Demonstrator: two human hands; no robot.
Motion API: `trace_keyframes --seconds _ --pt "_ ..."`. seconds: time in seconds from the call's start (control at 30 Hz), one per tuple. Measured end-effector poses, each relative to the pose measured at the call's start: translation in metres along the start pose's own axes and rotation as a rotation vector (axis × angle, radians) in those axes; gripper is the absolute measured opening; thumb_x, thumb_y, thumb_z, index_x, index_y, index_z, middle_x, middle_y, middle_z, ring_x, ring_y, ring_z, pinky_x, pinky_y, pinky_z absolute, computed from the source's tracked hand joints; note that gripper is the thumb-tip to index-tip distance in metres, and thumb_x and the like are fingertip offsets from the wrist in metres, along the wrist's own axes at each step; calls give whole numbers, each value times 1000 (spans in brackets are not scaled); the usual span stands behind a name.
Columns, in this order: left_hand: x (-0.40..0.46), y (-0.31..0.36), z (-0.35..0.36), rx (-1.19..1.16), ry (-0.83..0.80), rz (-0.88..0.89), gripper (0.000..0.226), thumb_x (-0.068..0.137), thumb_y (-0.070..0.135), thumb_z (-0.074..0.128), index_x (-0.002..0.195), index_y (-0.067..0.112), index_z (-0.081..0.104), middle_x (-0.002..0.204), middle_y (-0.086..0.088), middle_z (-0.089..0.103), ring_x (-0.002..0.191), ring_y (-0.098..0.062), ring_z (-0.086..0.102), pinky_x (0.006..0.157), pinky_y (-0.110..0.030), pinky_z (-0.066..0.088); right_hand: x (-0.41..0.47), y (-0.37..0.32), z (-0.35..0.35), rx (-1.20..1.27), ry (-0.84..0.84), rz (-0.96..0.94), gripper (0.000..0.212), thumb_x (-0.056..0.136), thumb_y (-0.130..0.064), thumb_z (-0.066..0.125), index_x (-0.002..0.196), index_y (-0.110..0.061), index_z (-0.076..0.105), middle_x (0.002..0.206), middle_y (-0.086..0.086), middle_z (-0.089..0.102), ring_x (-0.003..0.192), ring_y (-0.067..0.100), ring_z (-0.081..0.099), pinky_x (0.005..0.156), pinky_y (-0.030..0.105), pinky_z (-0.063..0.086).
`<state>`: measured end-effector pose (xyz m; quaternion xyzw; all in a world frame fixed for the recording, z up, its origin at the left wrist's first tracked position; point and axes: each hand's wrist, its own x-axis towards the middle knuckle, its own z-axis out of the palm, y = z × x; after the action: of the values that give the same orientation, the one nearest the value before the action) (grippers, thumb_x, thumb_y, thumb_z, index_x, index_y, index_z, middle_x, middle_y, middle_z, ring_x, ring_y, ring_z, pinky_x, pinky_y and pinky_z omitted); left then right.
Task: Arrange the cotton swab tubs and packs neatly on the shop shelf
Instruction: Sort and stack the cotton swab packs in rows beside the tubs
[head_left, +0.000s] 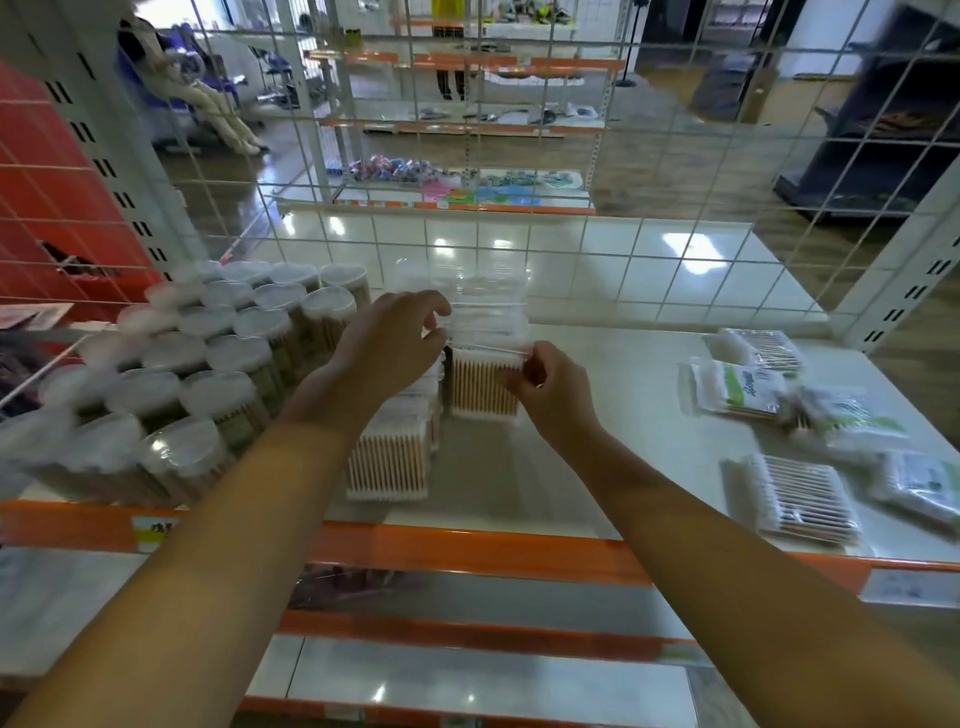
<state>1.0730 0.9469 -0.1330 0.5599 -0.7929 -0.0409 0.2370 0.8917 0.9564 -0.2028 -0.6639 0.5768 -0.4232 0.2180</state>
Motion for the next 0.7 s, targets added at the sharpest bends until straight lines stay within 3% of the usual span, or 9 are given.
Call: trace_keyframes --seconds 0.27,0.7 --pt "-2 5 1 -14 -18 11 28 90 19 57 117 12 59 102 -6 66 91 -19 61 80 -37 52 -2 -1 4 21 37 48 35 83 -21 67 104 -12 40 73 -7 47 64 5 49 56 12 42" --pt "-4 16 0 -11 -19 5 28 90 22 56 117 13 60 102 -4 66 90 -18 61 78 -32 50 -6 -10 -1 -16 44 45 43 84 -25 66 117 -10 41 71 -12 45 60 1 47 48 6 39"
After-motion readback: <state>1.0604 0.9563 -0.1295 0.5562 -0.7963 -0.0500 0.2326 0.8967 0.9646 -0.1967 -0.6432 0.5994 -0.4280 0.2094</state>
